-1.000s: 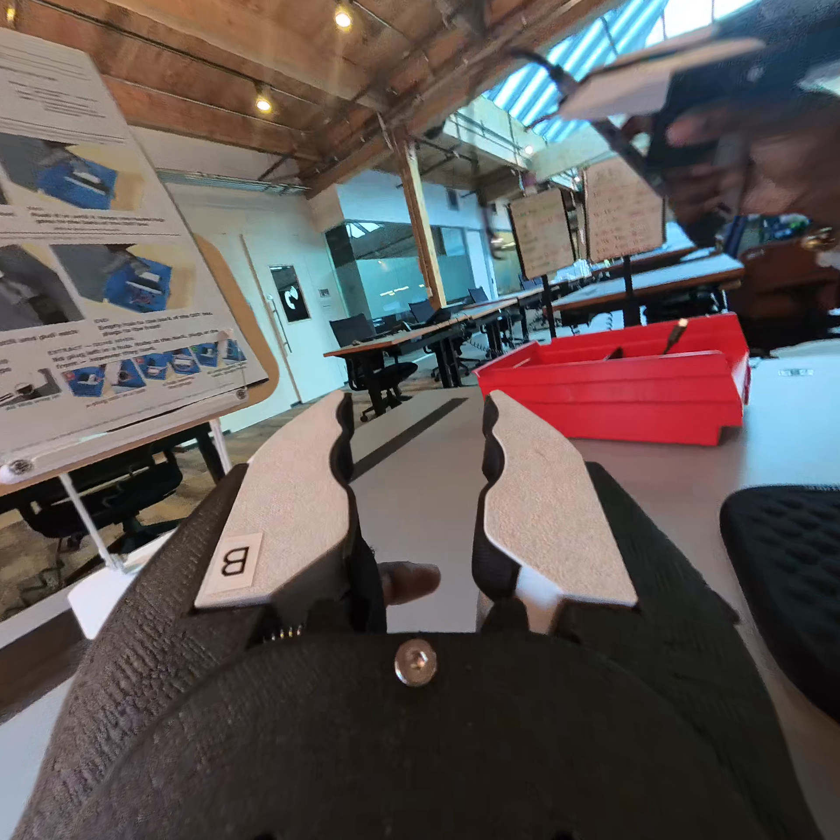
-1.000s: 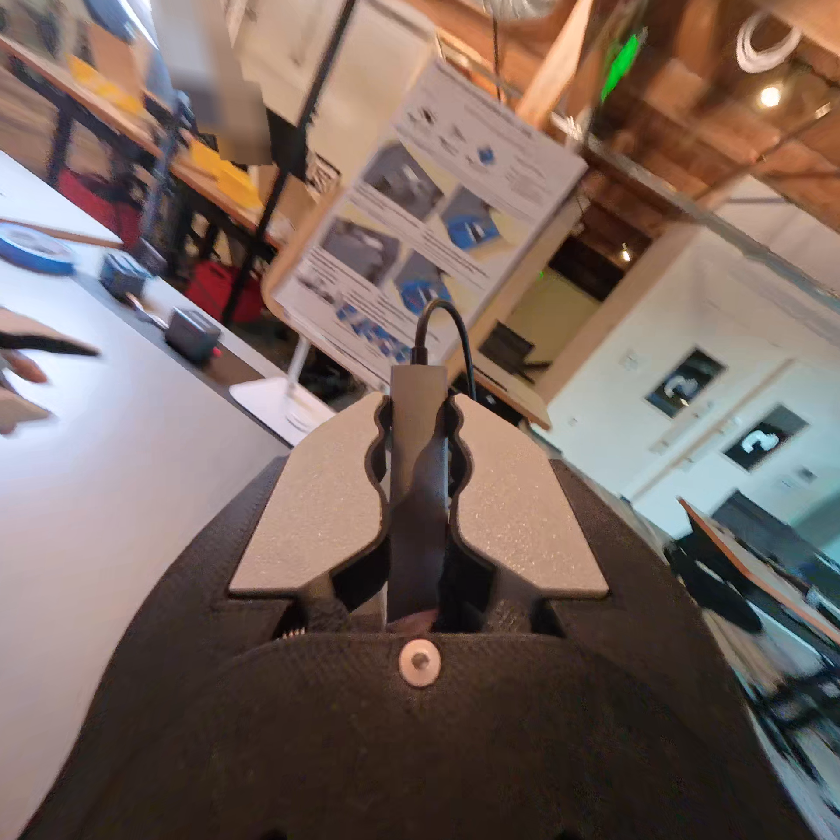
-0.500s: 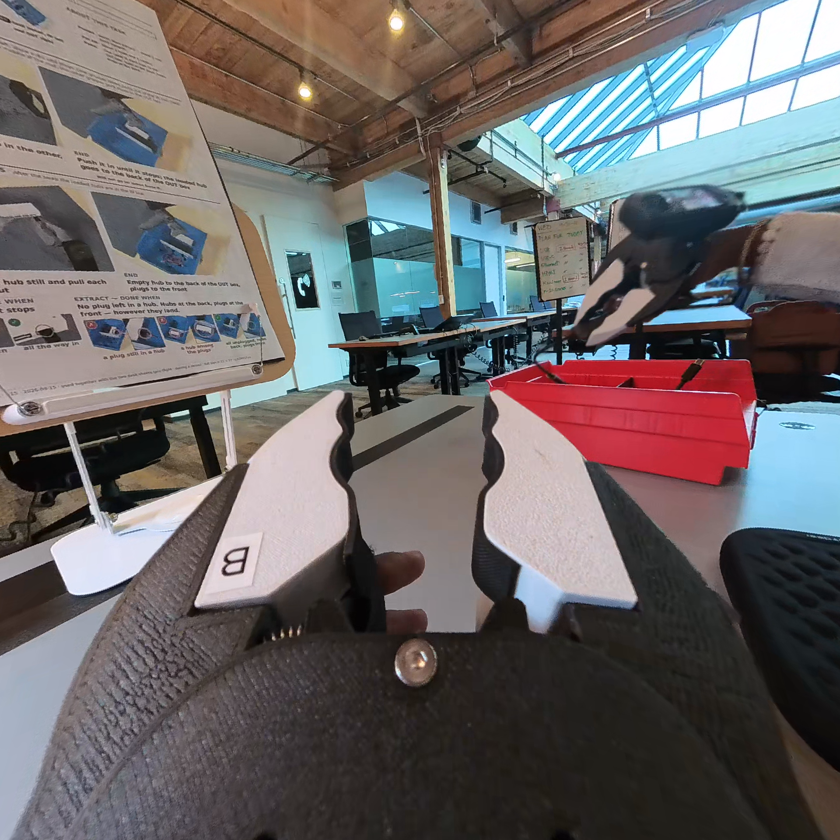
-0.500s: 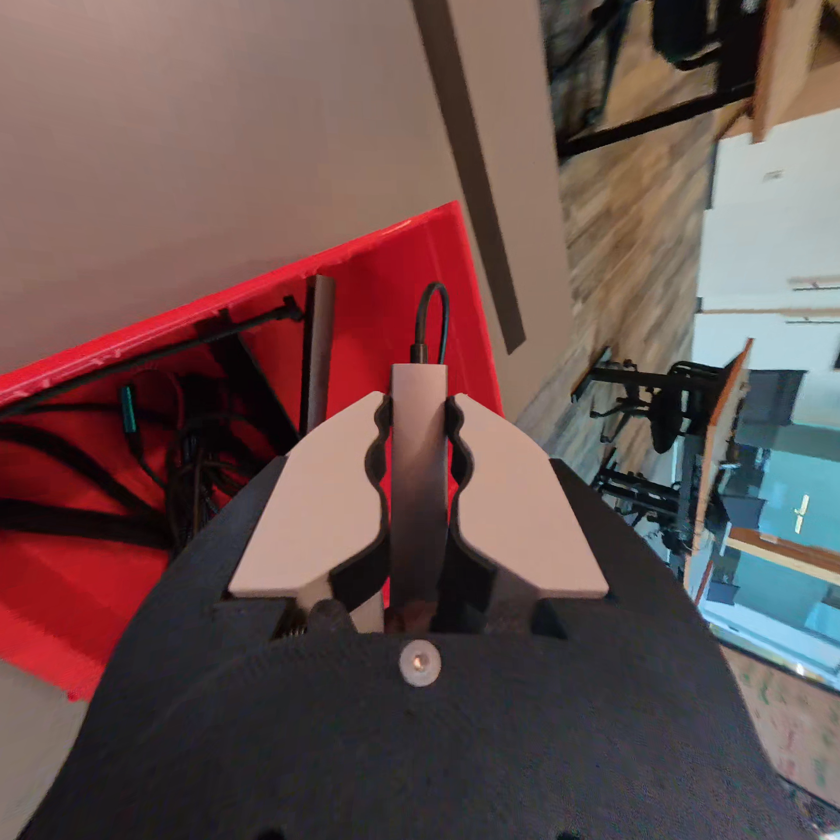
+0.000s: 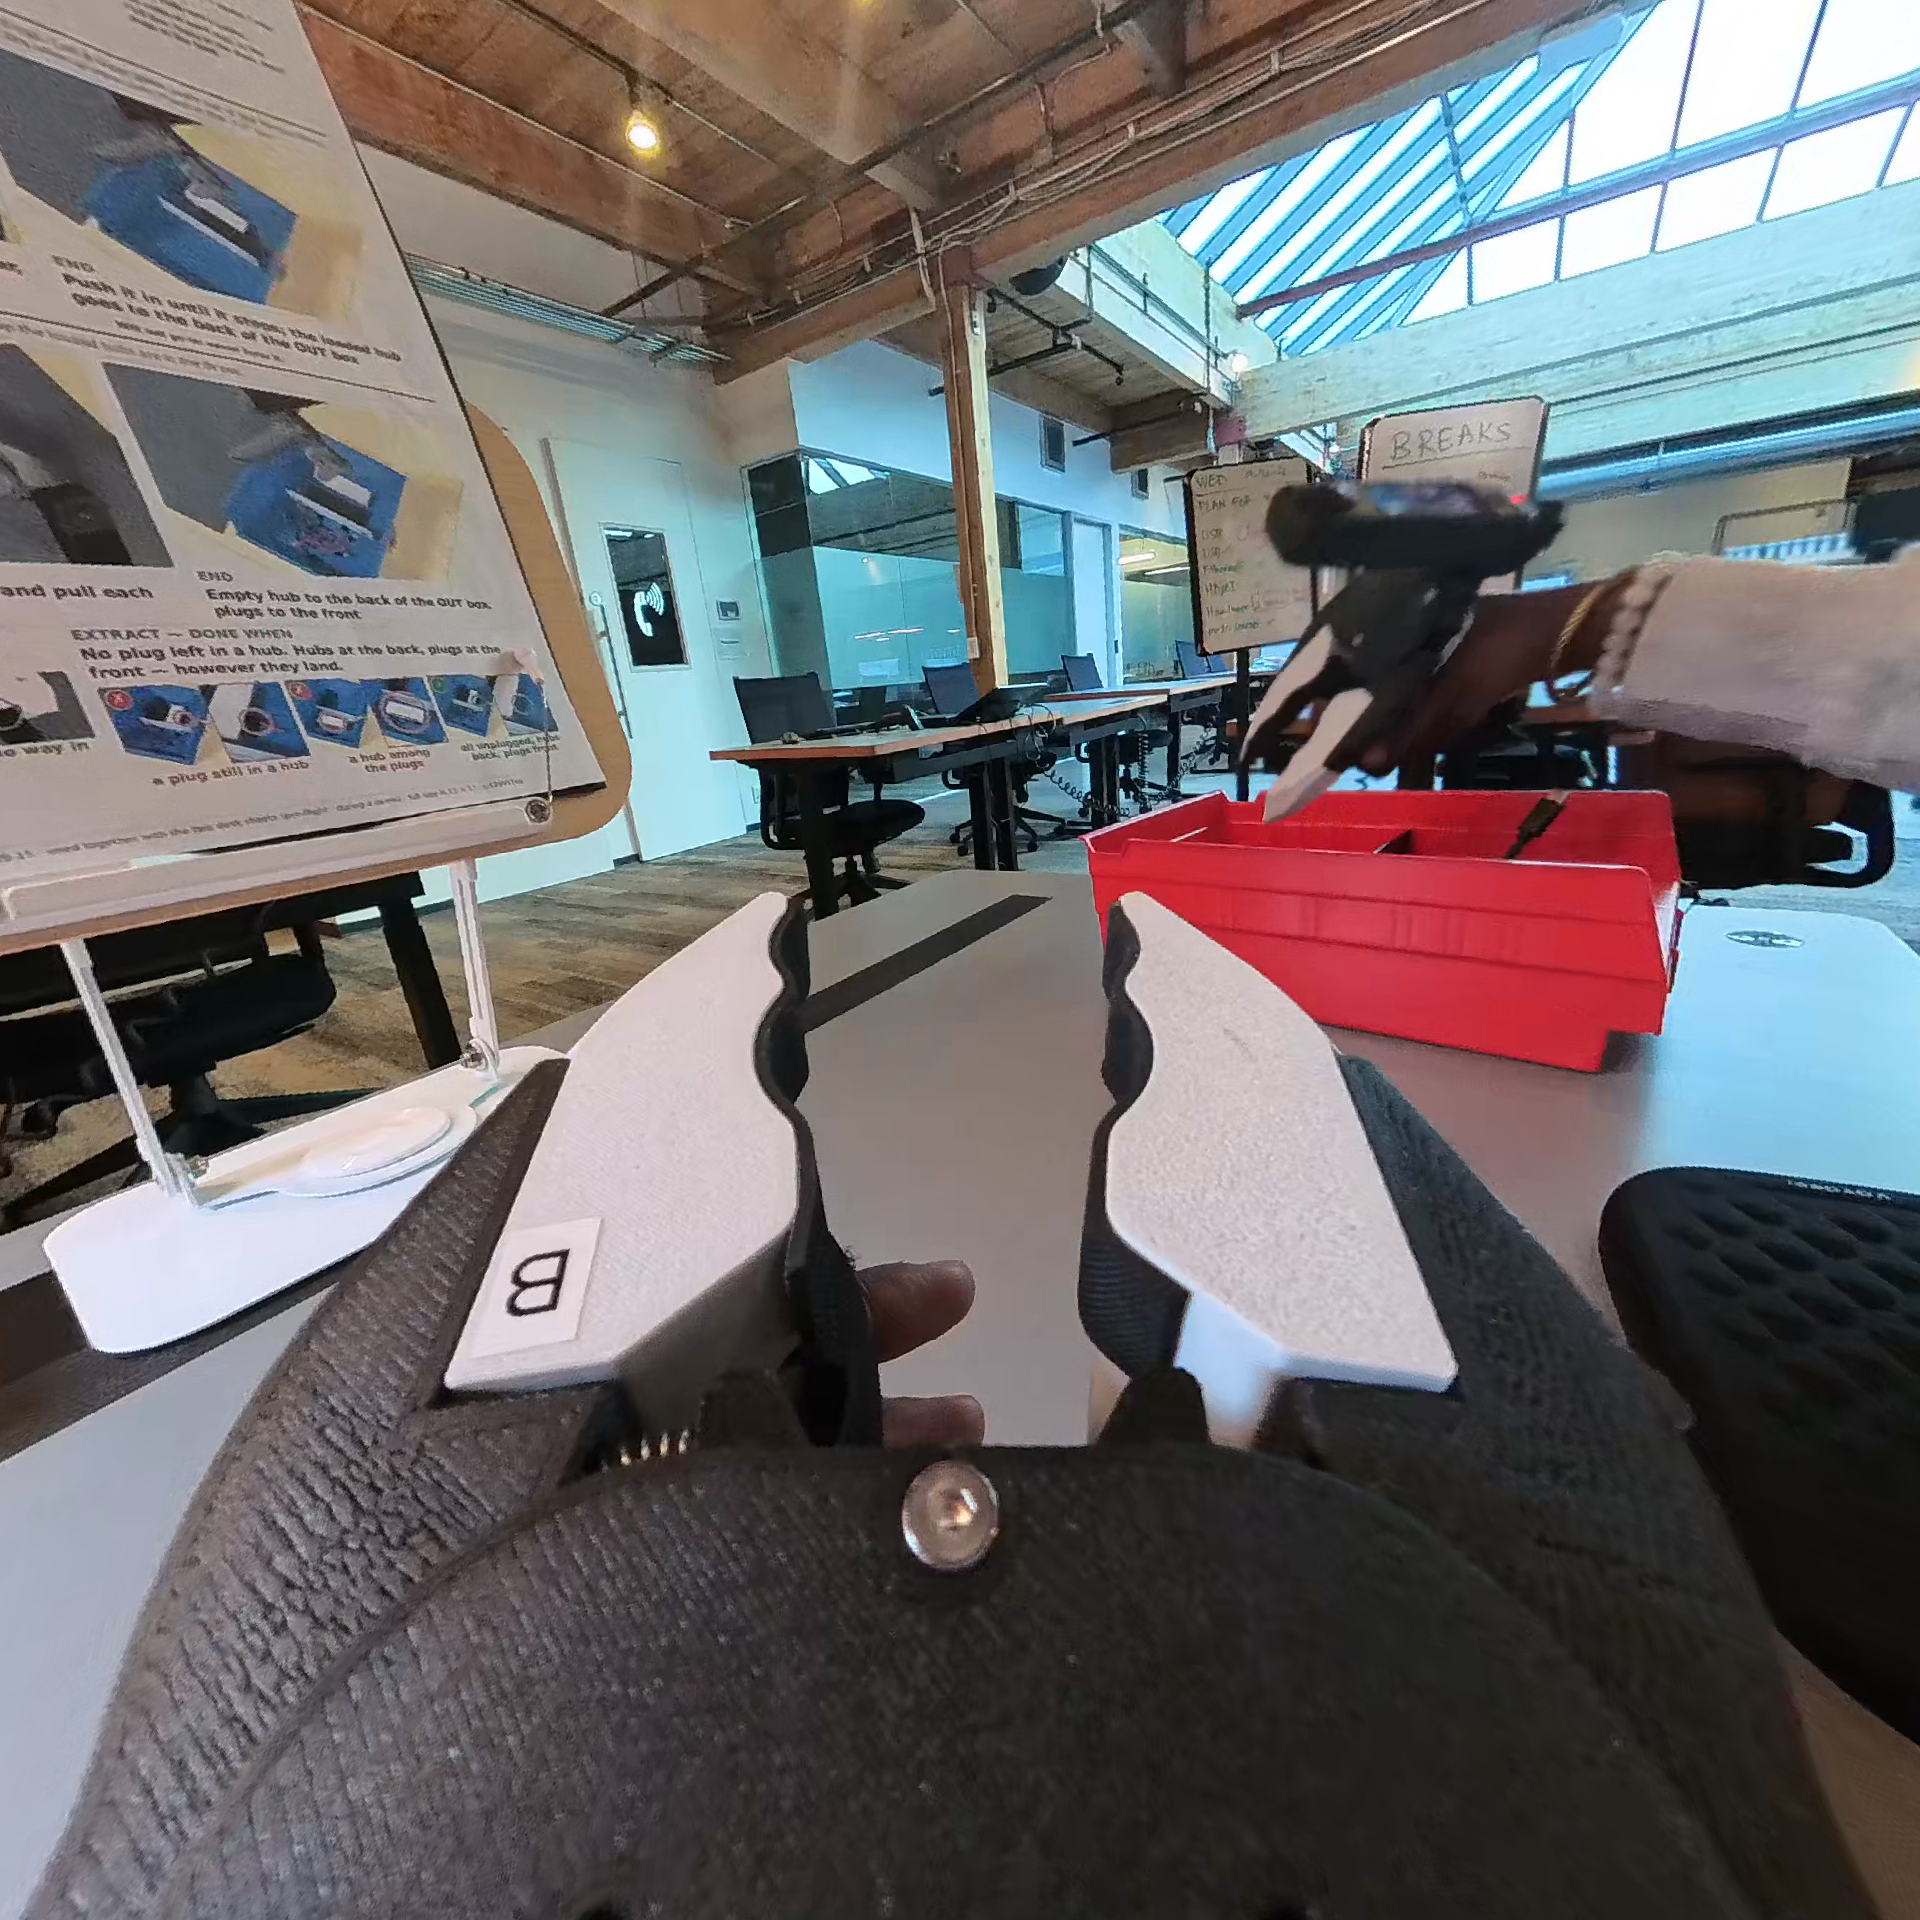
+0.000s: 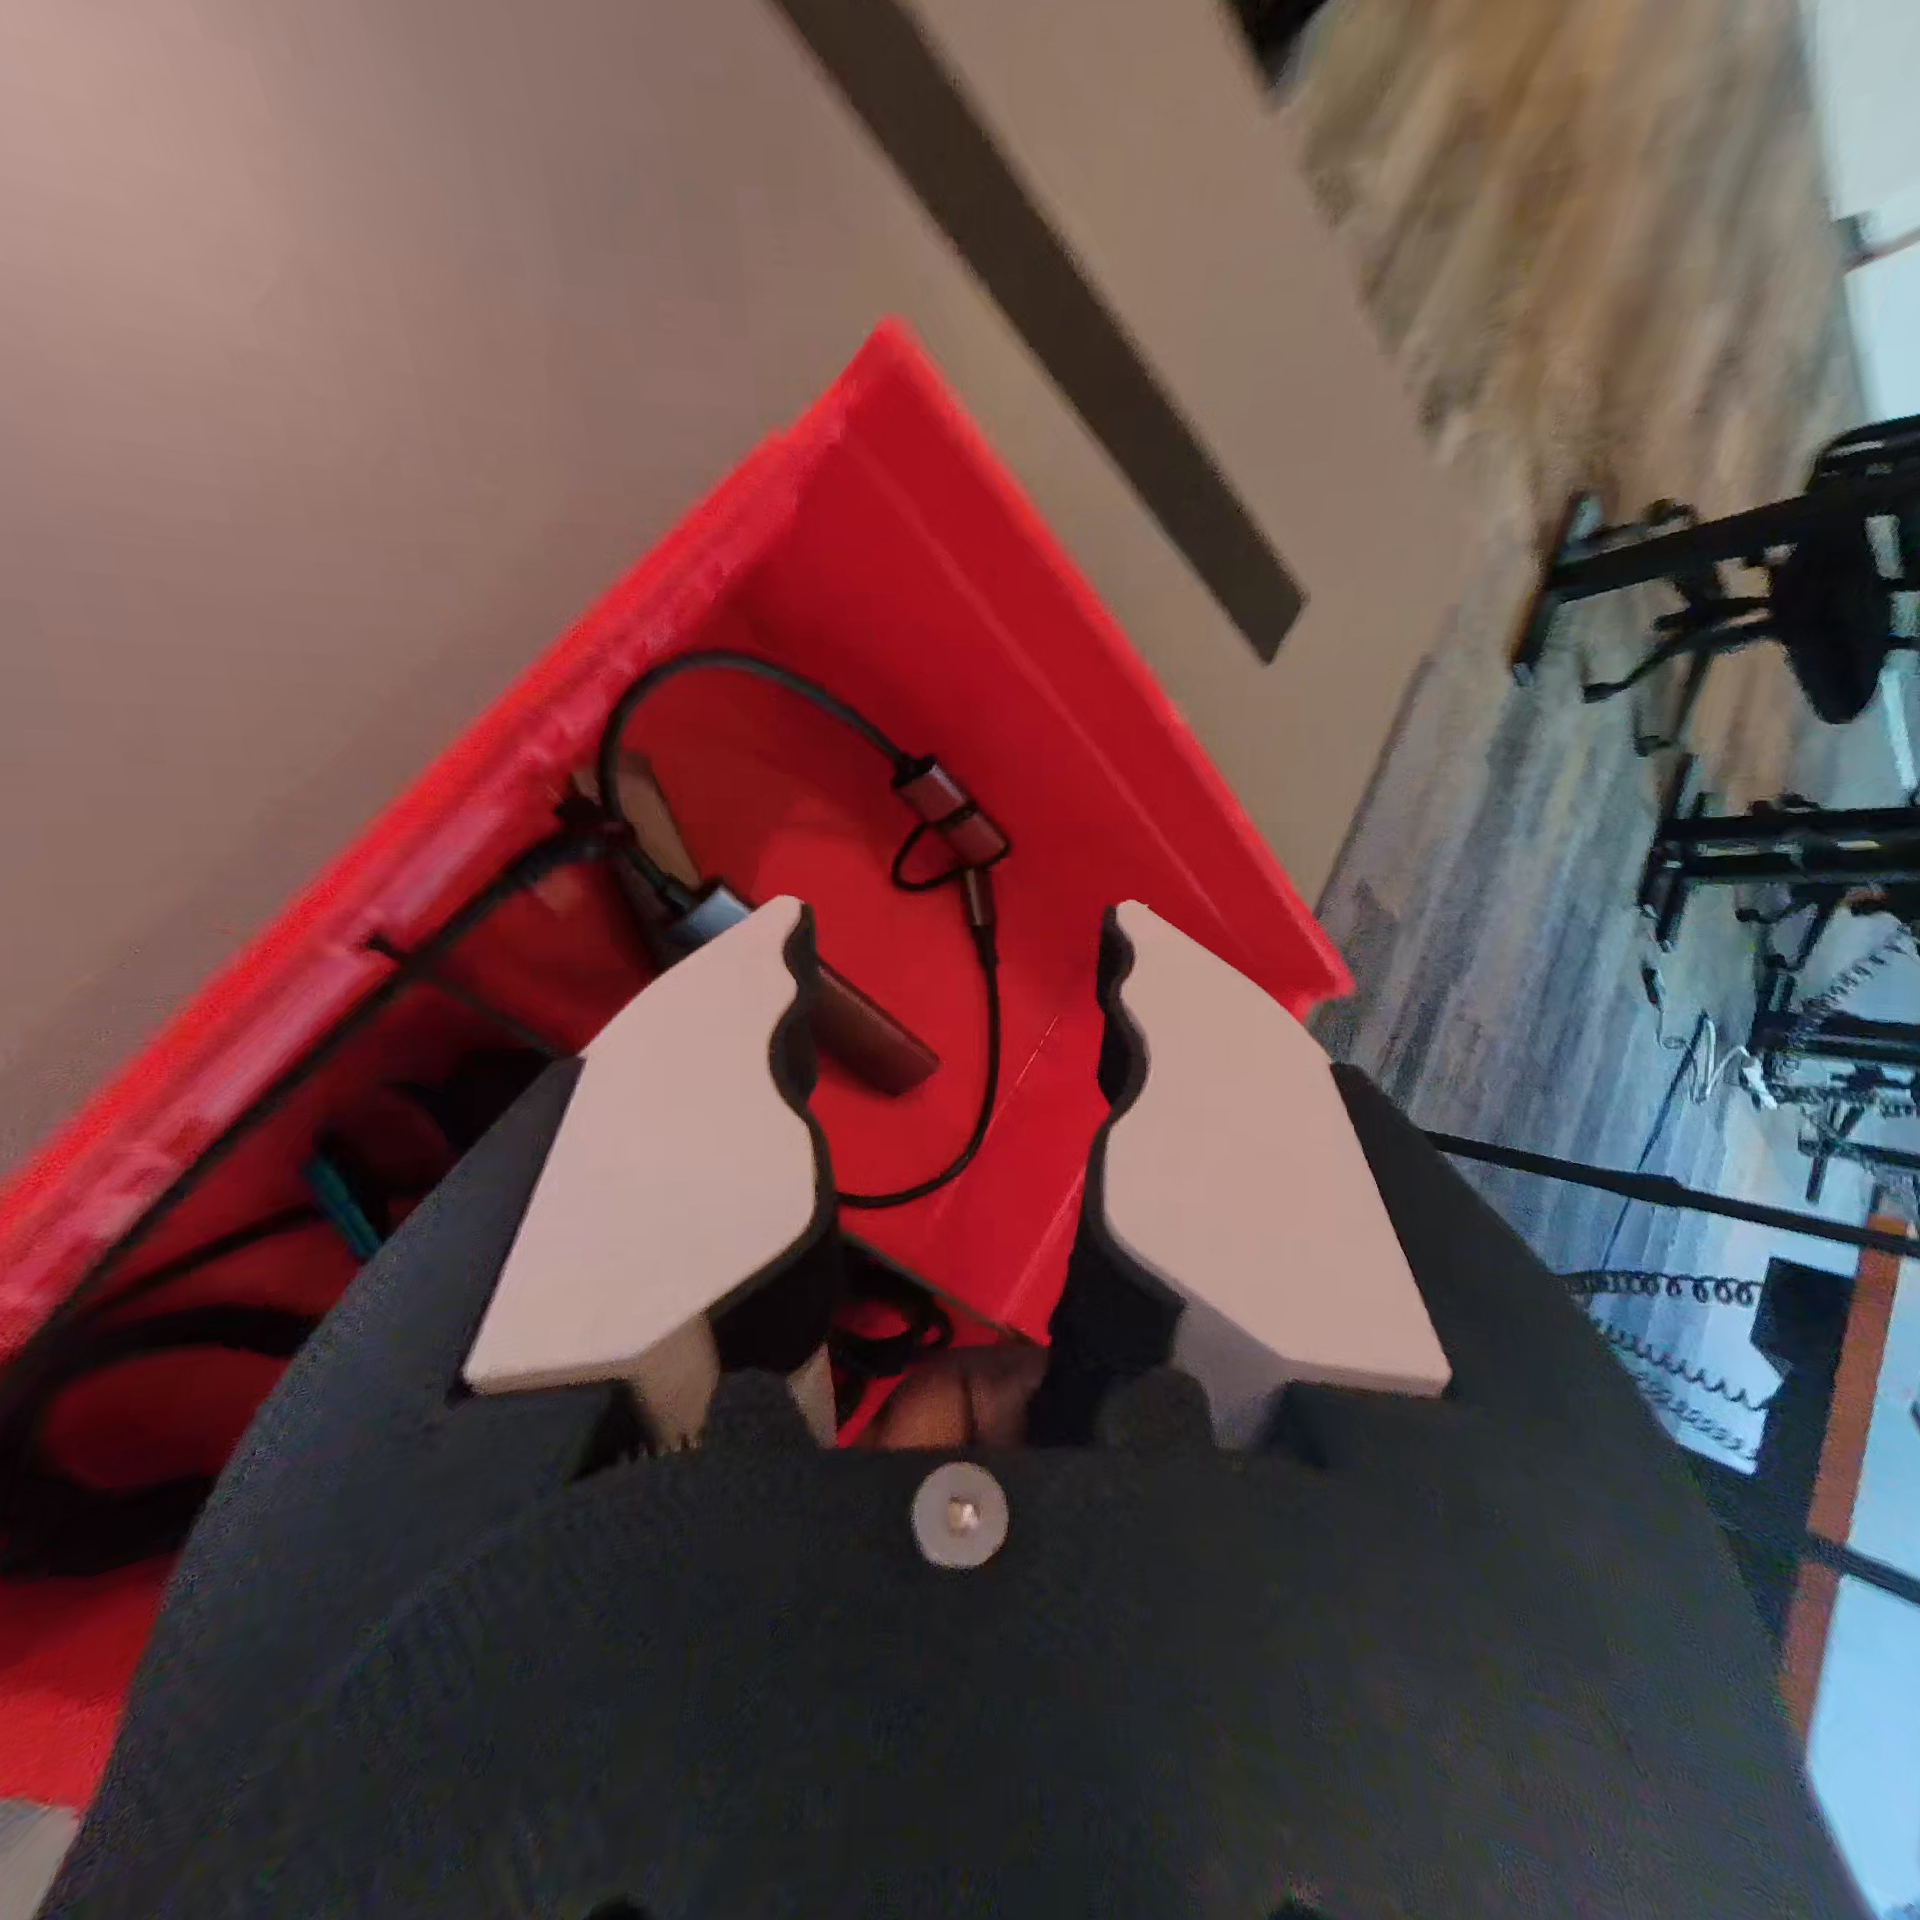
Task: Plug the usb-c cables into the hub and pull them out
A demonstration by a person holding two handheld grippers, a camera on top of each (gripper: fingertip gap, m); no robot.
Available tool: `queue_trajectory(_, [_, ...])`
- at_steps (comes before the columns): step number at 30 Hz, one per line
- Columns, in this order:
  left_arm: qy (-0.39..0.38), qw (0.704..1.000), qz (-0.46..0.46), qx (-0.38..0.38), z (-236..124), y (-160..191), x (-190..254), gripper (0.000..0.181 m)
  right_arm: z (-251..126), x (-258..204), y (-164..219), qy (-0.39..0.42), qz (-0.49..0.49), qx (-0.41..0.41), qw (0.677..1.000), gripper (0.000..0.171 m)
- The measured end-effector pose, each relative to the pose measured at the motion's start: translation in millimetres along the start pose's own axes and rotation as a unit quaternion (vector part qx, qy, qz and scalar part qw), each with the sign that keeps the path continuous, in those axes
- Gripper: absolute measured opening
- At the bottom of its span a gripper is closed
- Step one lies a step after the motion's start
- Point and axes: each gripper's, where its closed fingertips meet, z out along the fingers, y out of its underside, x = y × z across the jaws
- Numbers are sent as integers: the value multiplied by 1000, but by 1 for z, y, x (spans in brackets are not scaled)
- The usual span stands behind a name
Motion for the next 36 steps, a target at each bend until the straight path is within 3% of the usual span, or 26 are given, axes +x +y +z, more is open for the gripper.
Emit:
queue_trajectory(5, [-5, 1000, -7, 1, 0, -1, -1, 56, -88, -38, -31, 42, 156, 173, 972, 52])
queue_trajectory(7, [-12, 1000, -11, -1, 1, 0, -3, 61, -120, -61, -27, 59, 216, 241, 944, 64])
queue_trajectory(11, [-11, 998, -59, -20, 5, 7, -4, 109, -150, -101, 1, 130, 301, 330, 885, 114])
queue_trajectory(13, [-7, 997, -74, -27, 7, 9, -3, 127, -145, -121, 18, 137, 339, 334, 869, 125])
queue_trajectory(17, [-12, 998, -64, -3, 6, -7, 1, 132, -114, -153, 33, 65, 362, 286, 885, 110])
queue_trajectory(21, [-3, 999, -54, -7, 2, -14, 13, 132, -85, -153, 45, 85, 382, 226, 892, 83])
queue_trajectory(22, [2, 998, -57, -16, -3, -15, 20, 132, -76, -155, 45, 74, 391, 204, 894, 72])
queue_trajectory(24, [14, 998, -53, -24, -26, -25, 43, 132, -60, -158, 47, 73, 383, 143, 910, 26])
queue_trajectory(25, [17, 999, -45, -12, -43, -32, 56, 131, -56, -155, 48, 98, 359, 117, 921, 12])
queue_trajectory(28, [40, 999, -35, -7, -104, -40, 96, 117, -47, -155, 33, 123, 274, 84, 950, 8])
queue_trajectory(29, [76, 995, -60, -22, -126, -40, 113, 111, -44, -157, 25, 121, 261, 86, 954, 9])
queue_trajectory(31, [157, 983, -86, -44, -167, -49, 141, 82, -38, -161, 10, 137, 244, 75, 957, 13])
queue_trajectory(32, [182, 977, -85, -68, -184, -52, 147, 81, -35, -163, 4, 152, 229, 62, 960, 14])
queue_trajectory(36, [123, 985, -6, -124, -219, -72, 119, 79, -29, -177, -24, 164, 193, 35, 967, 18])
